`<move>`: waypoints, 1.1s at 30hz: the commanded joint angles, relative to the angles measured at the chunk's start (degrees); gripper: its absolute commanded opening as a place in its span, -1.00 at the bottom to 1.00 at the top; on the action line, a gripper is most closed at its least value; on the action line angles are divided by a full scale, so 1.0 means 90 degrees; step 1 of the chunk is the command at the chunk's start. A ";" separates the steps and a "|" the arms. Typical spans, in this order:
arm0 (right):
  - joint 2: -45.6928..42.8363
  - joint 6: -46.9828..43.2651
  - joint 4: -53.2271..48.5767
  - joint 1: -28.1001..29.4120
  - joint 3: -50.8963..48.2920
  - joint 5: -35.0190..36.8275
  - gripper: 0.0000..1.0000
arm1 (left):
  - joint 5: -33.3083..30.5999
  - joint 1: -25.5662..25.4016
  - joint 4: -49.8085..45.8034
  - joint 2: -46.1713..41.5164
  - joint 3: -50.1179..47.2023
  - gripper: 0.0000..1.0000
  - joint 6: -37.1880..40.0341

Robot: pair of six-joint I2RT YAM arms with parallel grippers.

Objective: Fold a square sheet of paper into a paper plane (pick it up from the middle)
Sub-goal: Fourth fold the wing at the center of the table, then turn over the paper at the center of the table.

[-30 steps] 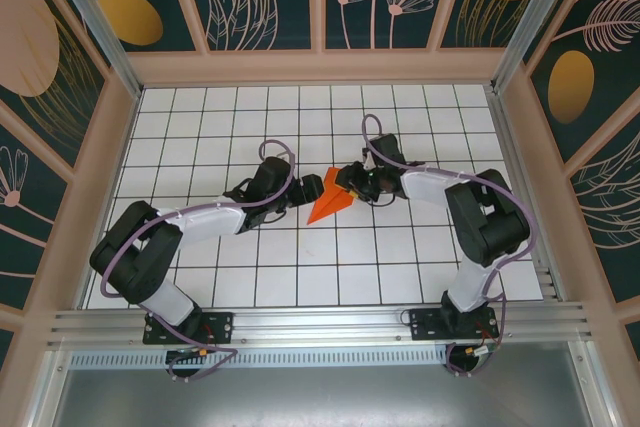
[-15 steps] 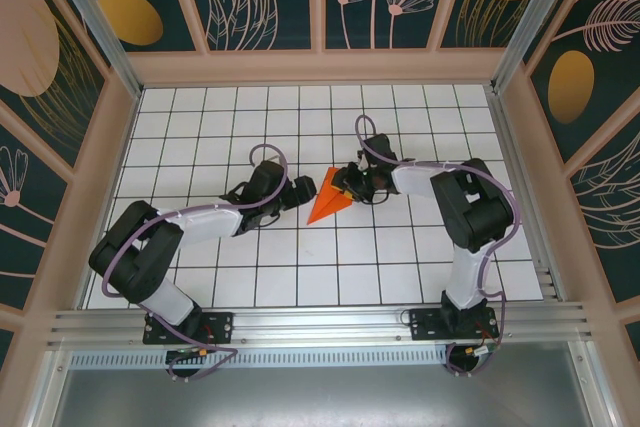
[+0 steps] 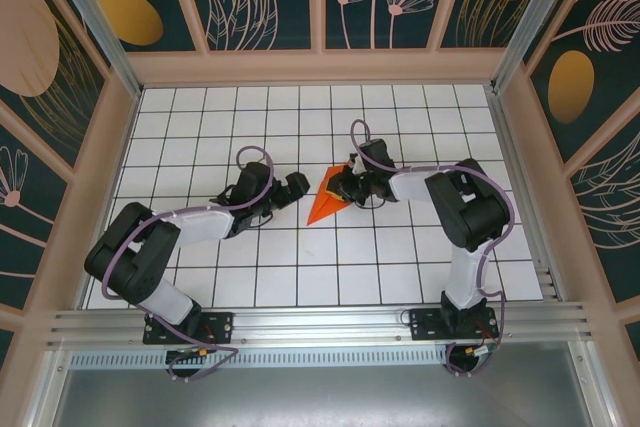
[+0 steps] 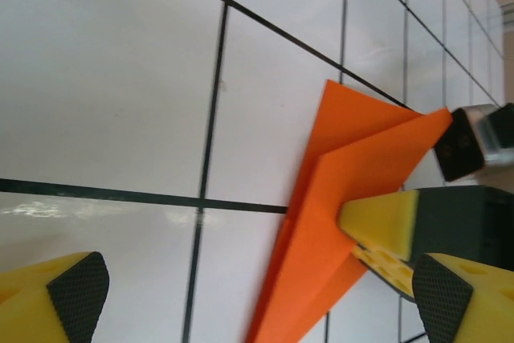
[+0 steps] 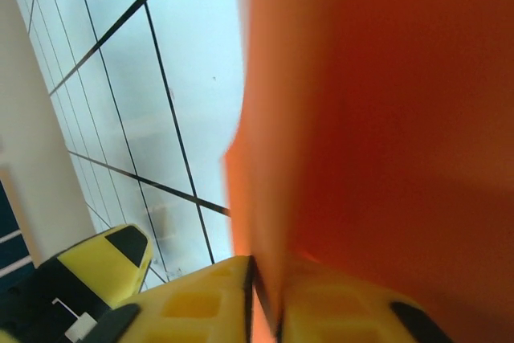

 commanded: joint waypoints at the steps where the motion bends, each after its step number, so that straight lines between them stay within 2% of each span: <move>1: -0.0141 -0.0045 0.0792 0.0043 -0.0235 -0.0210 -0.81 | 0.0517 0.0093 0.0681 -0.0080 -0.0175 0.97 -0.0269; 9: -0.1135 0.0093 0.2657 -0.0255 -0.0845 -0.1726 -0.88 | 0.1433 0.0199 0.1788 -0.0632 -0.0667 0.97 -0.0661; 13: -0.1578 0.0317 0.3078 -0.0439 -0.1004 -0.2427 -0.88 | 0.1962 0.0206 0.2412 -0.0907 -0.0766 0.97 -0.0877; 16: -0.1949 0.0365 0.3062 -0.0475 -0.1036 -0.2671 -0.87 | 0.2276 0.0196 0.3062 -0.1093 -0.0880 0.96 -0.1124; 23: -0.2351 0.0610 0.3134 -0.0427 -0.1055 -0.2889 -0.86 | 0.2830 0.0176 0.3360 -0.1461 -0.0883 0.64 -0.1144; 28: -0.2347 0.0850 0.3315 -0.0333 -0.0987 -0.2935 -0.85 | 0.3060 0.0118 0.3163 -0.1538 -0.0726 0.42 -0.0879; 33: -0.2316 0.0815 0.3232 -0.0303 -0.0902 -0.2987 -0.86 | 0.3157 0.0058 0.3300 -0.1318 -0.0632 0.10 -0.0833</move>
